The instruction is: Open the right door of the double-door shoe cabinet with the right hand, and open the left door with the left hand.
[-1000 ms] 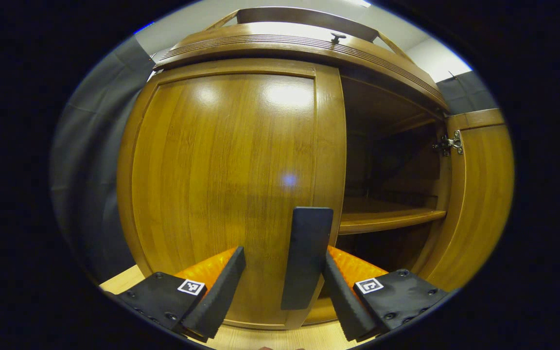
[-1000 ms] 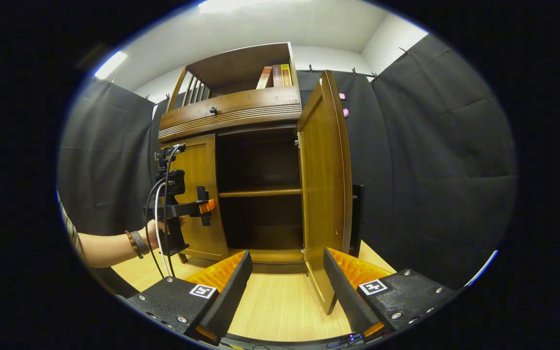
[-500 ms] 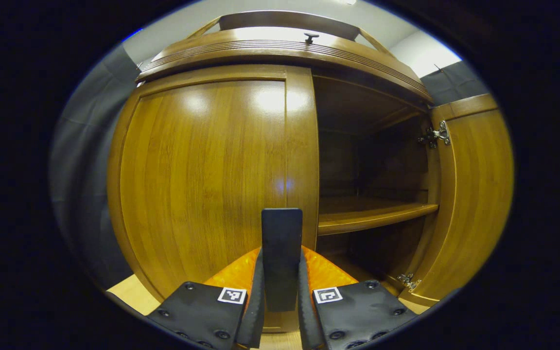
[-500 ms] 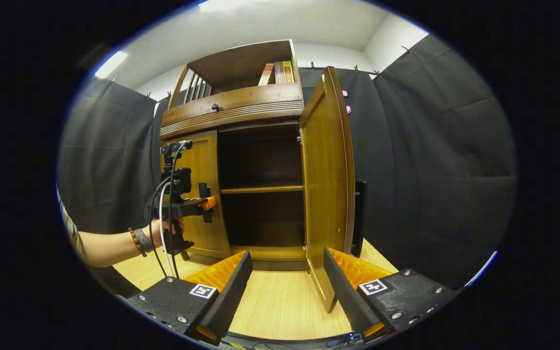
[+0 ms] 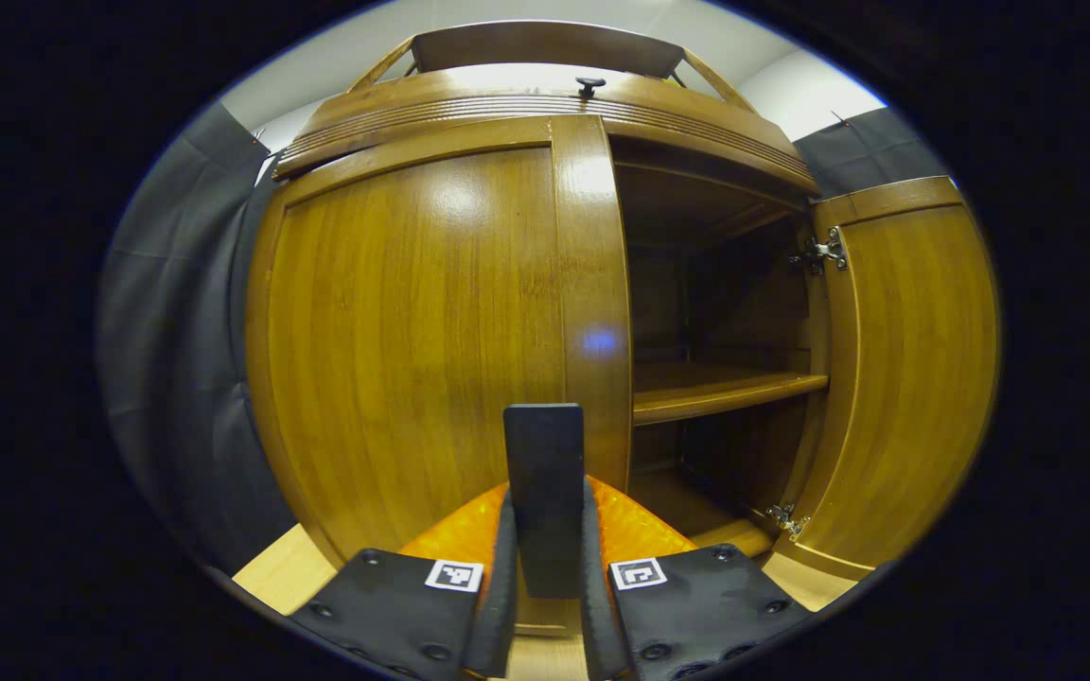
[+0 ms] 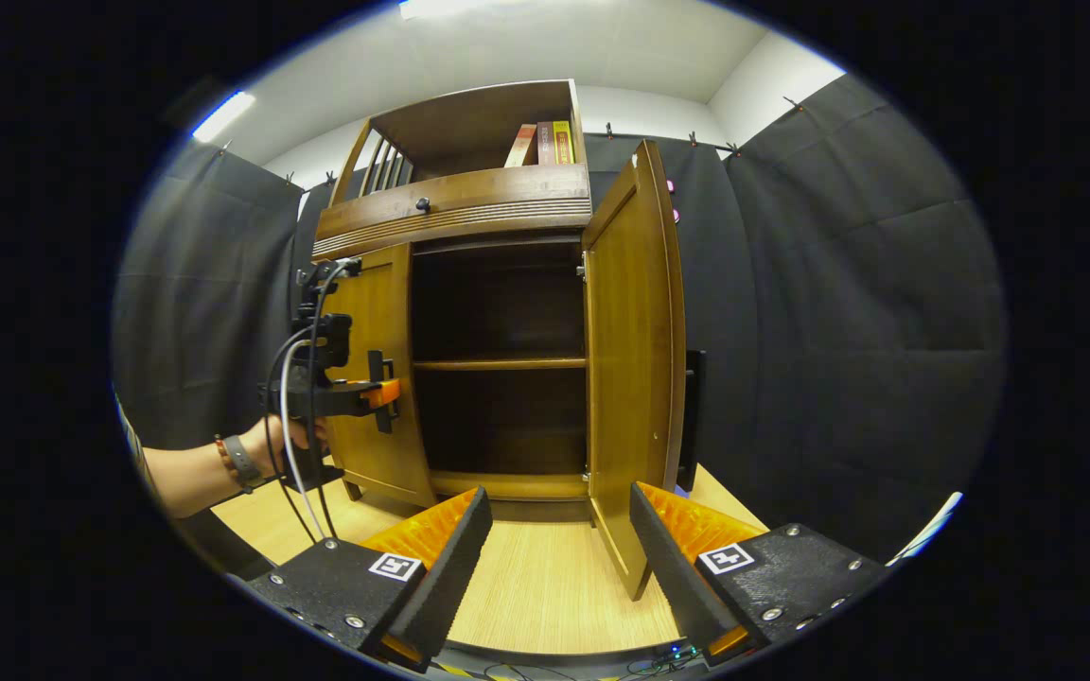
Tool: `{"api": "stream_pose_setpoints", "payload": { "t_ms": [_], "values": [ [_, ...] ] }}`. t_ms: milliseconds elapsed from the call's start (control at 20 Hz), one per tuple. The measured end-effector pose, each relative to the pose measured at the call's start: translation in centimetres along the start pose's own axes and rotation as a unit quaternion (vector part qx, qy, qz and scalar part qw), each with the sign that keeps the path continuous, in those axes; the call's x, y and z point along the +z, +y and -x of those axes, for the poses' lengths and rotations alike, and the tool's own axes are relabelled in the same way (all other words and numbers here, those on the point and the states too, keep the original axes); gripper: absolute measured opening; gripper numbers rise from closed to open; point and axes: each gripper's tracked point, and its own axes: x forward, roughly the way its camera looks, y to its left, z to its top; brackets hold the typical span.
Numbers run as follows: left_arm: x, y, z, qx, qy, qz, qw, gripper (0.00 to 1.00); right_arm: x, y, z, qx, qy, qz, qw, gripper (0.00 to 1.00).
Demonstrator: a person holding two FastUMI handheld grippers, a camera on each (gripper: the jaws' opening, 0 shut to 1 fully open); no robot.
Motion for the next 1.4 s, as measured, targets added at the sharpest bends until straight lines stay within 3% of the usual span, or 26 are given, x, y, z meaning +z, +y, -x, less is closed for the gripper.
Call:
{"api": "stream_pose_setpoints", "payload": {
  "t_ms": [250,450,650,850,1200,1250,1400],
  "values": [
    [0.0,1.3,4.5,-0.004,0.008,-0.002,1.000,0.36,-0.3,1.0,-0.1,0.005,0.004,0.002,1.000,0.91],
    [-0.3,3.2,9.1,-0.009,0.019,0.010,1.000,0.36,-0.2,3.0,-0.5,0.030,0.006,0.006,1.000,0.91],
    [-0.2,6.6,13.5,0.038,0.008,0.007,0.999,0.35,-0.7,5.6,-1.2,0.057,0.005,-0.001,0.998,0.91],
    [-0.4,9.1,15.8,0.056,0.008,0.019,0.998,0.26,-1.1,8.7,-1.9,0.088,0.010,-0.011,0.996,0.91],
    [-0.2,14.6,18.5,0.101,0.005,0.018,0.995,0.21,-1.5,10.6,-2.2,0.094,0.013,-0.005,0.995,0.91],
    [0.0,15.4,18.7,0.104,0.002,0.019,0.994,0.16,-1.5,10.8,-2.2,0.093,0.012,-0.004,0.996,0.91],
    [-0.2,17.5,19.7,0.098,0.001,0.028,0.995,0.14,-1.3,11.8,-2.5,0.092,0.011,0.003,0.996,0.91]
  ]
}}
